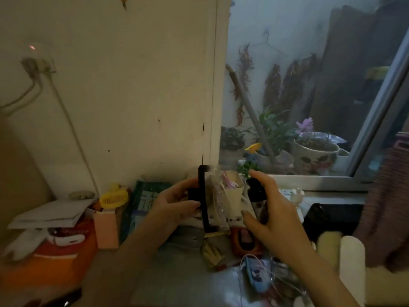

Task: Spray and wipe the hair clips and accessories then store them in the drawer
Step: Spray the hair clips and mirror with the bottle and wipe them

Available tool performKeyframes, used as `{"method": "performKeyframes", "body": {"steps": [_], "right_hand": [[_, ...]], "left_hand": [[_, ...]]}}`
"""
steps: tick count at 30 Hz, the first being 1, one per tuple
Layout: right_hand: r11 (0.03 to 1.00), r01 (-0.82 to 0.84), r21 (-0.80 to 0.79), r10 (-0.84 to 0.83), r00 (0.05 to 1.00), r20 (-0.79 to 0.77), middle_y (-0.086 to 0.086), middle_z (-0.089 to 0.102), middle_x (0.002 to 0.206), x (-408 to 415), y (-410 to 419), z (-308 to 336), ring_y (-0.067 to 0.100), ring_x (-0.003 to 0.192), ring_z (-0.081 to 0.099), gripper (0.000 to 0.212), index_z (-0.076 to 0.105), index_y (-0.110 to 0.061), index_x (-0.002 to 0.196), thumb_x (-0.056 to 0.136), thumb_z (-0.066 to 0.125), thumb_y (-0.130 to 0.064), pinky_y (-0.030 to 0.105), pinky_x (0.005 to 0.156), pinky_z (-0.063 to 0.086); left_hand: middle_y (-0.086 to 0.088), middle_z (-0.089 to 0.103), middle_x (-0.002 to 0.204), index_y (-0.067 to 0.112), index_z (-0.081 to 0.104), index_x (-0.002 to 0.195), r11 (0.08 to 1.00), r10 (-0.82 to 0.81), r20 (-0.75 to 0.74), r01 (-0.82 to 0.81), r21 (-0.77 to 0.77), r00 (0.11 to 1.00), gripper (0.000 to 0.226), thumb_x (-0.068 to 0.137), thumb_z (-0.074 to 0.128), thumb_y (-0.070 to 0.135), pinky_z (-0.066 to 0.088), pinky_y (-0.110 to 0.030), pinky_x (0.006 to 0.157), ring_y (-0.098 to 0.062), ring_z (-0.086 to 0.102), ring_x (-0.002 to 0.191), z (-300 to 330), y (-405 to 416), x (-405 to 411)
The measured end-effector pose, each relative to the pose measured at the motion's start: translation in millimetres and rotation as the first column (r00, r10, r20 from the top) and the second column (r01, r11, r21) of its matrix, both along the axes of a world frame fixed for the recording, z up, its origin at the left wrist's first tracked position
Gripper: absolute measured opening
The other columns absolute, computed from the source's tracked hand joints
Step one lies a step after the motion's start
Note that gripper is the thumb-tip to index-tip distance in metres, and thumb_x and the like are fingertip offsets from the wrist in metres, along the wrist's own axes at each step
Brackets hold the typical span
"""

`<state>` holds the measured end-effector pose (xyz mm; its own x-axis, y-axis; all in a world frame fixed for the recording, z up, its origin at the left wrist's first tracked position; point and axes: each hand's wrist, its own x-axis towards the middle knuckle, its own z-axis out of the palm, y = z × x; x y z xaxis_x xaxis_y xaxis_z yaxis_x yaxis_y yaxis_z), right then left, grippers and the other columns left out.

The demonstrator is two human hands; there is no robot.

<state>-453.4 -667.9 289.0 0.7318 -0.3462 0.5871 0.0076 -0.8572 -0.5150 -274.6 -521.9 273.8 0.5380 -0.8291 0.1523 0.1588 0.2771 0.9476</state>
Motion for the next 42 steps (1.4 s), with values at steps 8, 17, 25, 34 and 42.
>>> {"method": "performKeyframes", "body": {"steps": [8, 17, 25, 34, 42], "right_hand": [[0.943, -0.077, 0.323, 0.111, 0.990, -0.087, -0.025, 0.053, 0.100, 0.7, 19.6, -83.5, -0.010, 0.080, 0.053, 0.061, 0.021, -0.056, 0.132, 0.087, 0.050, -0.027, 0.006, 0.068, 0.039], [0.779, -0.035, 0.626, 0.197, 0.961, -0.191, -0.008, 0.050, 0.126, 11.4, 31.2, -146.2, -0.005, 0.090, 0.053, 0.070, 0.010, -0.050, 0.139, 0.092, 0.056, -0.027, 0.014, 0.080, 0.043], [0.666, 0.130, 0.734, 0.134, 0.948, -0.289, -0.009, 0.057, 0.107, 16.5, 31.2, -194.0, 0.003, 0.095, 0.061, 0.051, 0.042, -0.038, 0.120, 0.081, 0.070, -0.022, 0.023, 0.079, 0.052], [0.595, 0.290, 0.750, 0.085, 0.905, -0.417, -0.009, 0.065, 0.103, 22.6, 19.4, -229.6, -0.006, 0.092, 0.057, 0.036, 0.055, -0.027, 0.098, 0.074, 0.076, -0.011, 0.007, 0.069, 0.046], [0.521, 0.352, 0.778, 0.079, 0.887, -0.454, -0.005, 0.065, 0.099, 30.3, 12.6, -248.9, -0.001, 0.090, 0.058, 0.037, 0.056, -0.025, 0.095, 0.071, 0.076, -0.004, 0.015, 0.070, 0.051]], "left_hand": [[-0.003, 0.069, 0.108, 0.022, 0.063, 0.113, 0.956, 0.125, -0.103, -0.092, 0.280, 0.987, 0.050, 0.075, 0.063, -0.012, 0.056, -0.037, 0.085, -0.020, 0.066, 0.103, -100.0, 5.2, -7.3], [-0.010, 0.060, 0.120, 0.018, 0.062, 0.117, 0.871, 0.225, -0.200, -0.105, 0.479, 0.954, 0.055, 0.073, 0.066, -0.015, 0.054, -0.040, 0.088, -0.024, 0.062, 0.107, -184.1, 4.2, -1.0], [0.001, 0.058, 0.110, 0.024, 0.061, 0.103, 0.787, 0.336, -0.250, -0.124, 0.605, 0.908, 0.052, 0.074, 0.064, -0.019, 0.053, -0.036, 0.082, -0.018, 0.062, 0.097, -241.8, -0.5, 10.6], [-0.006, 0.052, 0.126, 0.019, 0.044, 0.137, 0.665, 0.330, -0.251, -0.035, 0.746, 0.910, 0.072, 0.076, 0.065, -0.013, 0.048, -0.033, 0.083, -0.021, 0.054, 0.104, -300.1, -20.0, 50.3], [-0.004, 0.048, 0.128, 0.020, 0.039, 0.140, 0.683, 0.195, -0.228, 0.035, 0.730, 0.954, 0.072, 0.079, 0.064, -0.010, 0.045, -0.027, 0.088, -0.015, 0.047, 0.113, -321.8, -40.2, 60.7]]}}
